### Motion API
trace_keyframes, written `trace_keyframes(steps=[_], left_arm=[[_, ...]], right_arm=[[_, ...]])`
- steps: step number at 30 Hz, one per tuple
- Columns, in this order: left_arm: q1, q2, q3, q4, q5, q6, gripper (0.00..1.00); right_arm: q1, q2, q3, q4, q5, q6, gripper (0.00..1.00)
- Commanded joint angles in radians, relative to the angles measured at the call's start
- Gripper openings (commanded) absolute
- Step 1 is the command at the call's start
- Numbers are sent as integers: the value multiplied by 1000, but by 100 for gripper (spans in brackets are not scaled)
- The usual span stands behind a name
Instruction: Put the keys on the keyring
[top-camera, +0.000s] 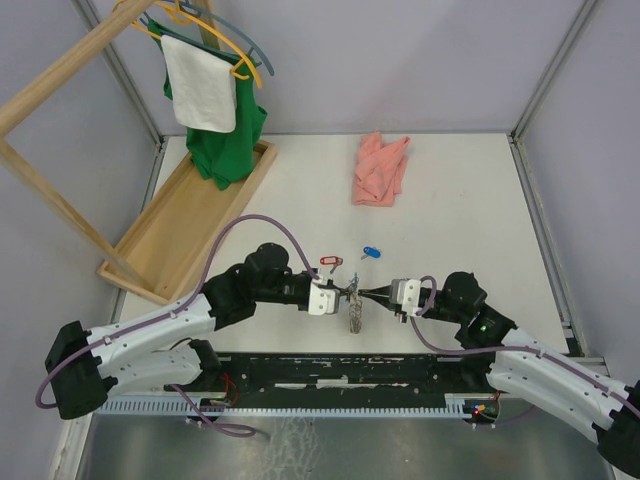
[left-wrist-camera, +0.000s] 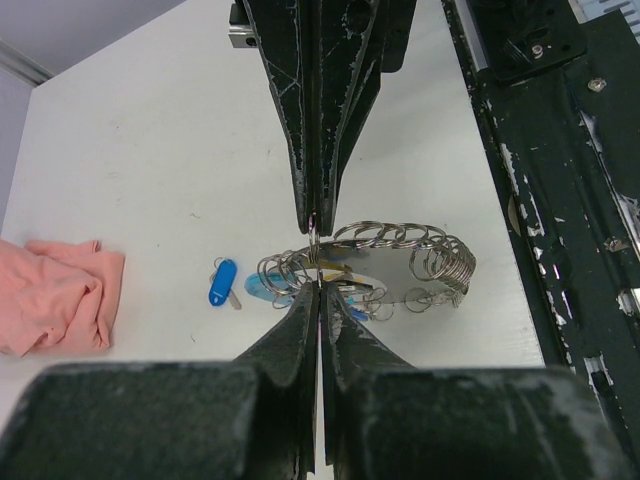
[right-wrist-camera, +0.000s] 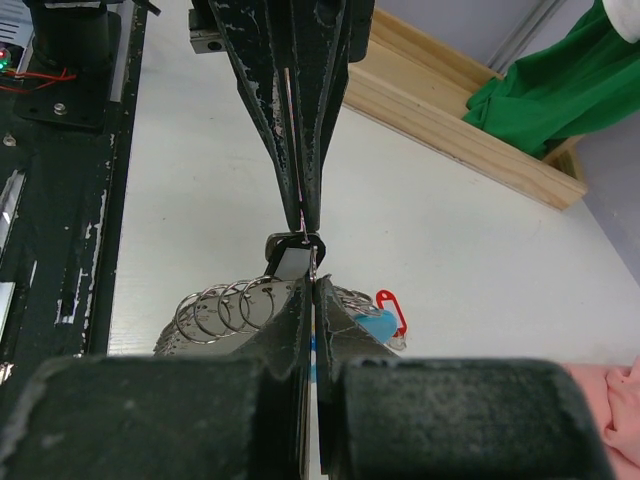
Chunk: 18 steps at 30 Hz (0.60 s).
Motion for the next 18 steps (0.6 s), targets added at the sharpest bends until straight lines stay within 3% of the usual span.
trace_keyframes(steps=[1,18], left_arm=[[-5,9,58,-2,17,42,3],[-5,31,75,-15,16,48,3]], right_arm=[[-5,-22,8,91,-23,15,1],[-6,-18,13,84,-36,7,1]])
